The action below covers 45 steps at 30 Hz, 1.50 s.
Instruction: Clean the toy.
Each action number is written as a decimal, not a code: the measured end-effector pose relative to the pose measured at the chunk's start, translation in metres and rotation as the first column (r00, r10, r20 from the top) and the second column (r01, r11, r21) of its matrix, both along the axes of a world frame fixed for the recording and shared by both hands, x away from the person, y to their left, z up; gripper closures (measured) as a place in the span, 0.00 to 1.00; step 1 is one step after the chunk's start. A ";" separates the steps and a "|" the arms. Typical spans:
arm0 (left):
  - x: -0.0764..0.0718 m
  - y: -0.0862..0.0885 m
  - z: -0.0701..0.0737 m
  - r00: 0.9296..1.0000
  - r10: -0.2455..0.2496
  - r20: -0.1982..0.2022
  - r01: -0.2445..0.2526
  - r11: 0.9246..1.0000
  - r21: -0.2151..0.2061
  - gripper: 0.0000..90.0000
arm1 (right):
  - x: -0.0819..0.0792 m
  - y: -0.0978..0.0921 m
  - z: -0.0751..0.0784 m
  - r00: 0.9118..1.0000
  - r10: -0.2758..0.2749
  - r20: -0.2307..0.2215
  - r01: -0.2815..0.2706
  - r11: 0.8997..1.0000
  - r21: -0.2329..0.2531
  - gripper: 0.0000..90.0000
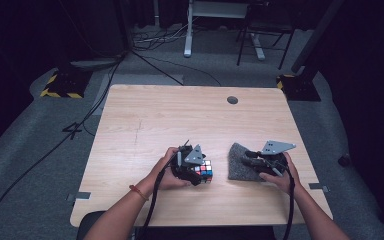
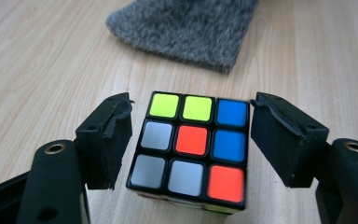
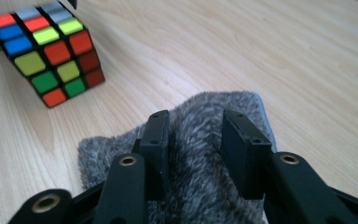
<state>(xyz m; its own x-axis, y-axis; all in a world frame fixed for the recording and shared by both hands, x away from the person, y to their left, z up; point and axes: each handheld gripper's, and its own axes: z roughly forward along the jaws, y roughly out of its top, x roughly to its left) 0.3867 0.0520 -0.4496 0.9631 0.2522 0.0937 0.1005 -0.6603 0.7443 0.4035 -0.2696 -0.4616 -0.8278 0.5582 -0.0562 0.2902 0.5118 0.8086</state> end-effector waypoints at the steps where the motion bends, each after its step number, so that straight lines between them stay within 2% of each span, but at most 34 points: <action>1: -0.001 0.001 0.001 1.000 -0.004 0.004 0.004 1.000 0.000 0.32 | -0.001 0.000 0.001 1.000 0.001 0.007 -0.001 1.000 0.001 0.69; 3: -0.002 0.004 0.002 1.000 -0.008 0.001 0.008 1.000 0.002 0.31 | -0.002 0.001 0.003 1.000 0.007 0.012 -0.007 1.000 0.002 0.67; 5: -0.004 0.008 0.002 1.000 -0.001 0.005 0.000 1.000 0.025 0.26 | -0.004 0.002 0.003 1.000 0.011 0.015 -0.011 1.000 -0.001 0.65; 8: -0.005 0.015 0.003 1.000 -0.002 0.005 0.002 0.999 0.043 0.23 | -0.004 0.003 0.006 1.000 0.014 0.015 -0.014 1.000 0.008 0.61; 11: -0.004 0.023 0.003 1.000 -0.013 -0.017 0.014 0.999 0.029 0.20 | -0.007 0.004 0.011 1.000 0.012 0.024 -0.012 1.000 0.009 0.56; 15: -0.002 0.024 -0.002 0.998 -0.043 -0.046 0.046 0.997 0.060 0.17 | -0.011 0.006 0.017 0.999 0.027 0.034 -0.028 0.999 0.021 0.52; 18: 0.002 0.020 -0.008 0.997 -0.025 -0.068 0.031 0.995 0.090 0.17 | -0.015 0.012 0.018 0.998 0.062 0.027 -0.063 0.998 0.024 0.51; 22: 0.005 0.017 -0.012 0.996 -0.029 -0.087 0.037 0.995 0.095 0.17 | -0.021 0.025 0.015 0.994 0.107 0.010 -0.107 0.994 0.009 0.49; 24: 0.005 0.015 -0.014 0.995 -0.031 -0.091 0.040 0.994 0.101 0.17 | -0.024 0.033 0.012 0.991 0.135 0.001 -0.135 0.991 -0.006 0.48; 25: 0.004 0.014 -0.015 0.996 -0.025 -0.091 0.034 0.994 0.101 0.17 | -0.028 0.041 0.010 0.987 0.163 -0.008 -0.163 0.986 -0.014 0.46; 26: 0.004 0.014 -0.016 0.996 -0.030 -0.087 0.039 0.994 0.105 0.17 | -0.028 0.041 0.010 0.987 0.163 -0.008 -0.163 0.986 -0.014 0.46; 30: 0.003 0.014 -0.017 0.995 -0.025 -0.096 0.035 0.994 0.108 0.17 | -0.037 0.059 0.006 0.977 0.211 -0.015 -0.211 0.977 -0.032 0.43; 31: 0.002 0.014 -0.017 0.995 -0.025 -0.101 0.036 0.994 0.106 0.17 | -0.039 0.063 0.005 0.975 0.221 -0.017 -0.221 0.975 -0.036 0.42; 32: 0.000 0.016 -0.016 0.993 -0.044 -0.113 0.056 0.993 0.105 0.18 | -0.042 0.070 0.002 0.973 0.228 -0.023 -0.228 0.973 -0.035 0.40; 34: -0.002 0.016 -0.016 0.992 -0.055 -0.111 0.067 0.992 0.103 0.19 | -0.043 0.073 0.000 0.973 0.230 -0.025 -0.231 0.972 -0.036 0.40; 37: -0.007 0.017 -0.017 0.991 -0.064 -0.117 0.078 0.990 0.120 0.21 | -0.045 0.080 -0.005 0.973 0.227 -0.029 -0.228 0.973 -0.039 0.39; 42: -0.018 0.016 -0.019 0.988 -0.090 -0.123 0.108 0.983 0.150 0.26 | -0.043 0.082 -0.011 0.976 0.216 -0.033 -0.218 0.974 -0.054 0.39; 45: -0.024 0.015 -0.021 0.985 -0.115 -0.133 0.133 0.981 0.138 0.32 | -0.042 0.081 -0.013 0.977 0.211 -0.037 -0.213 0.975 -0.063 0.40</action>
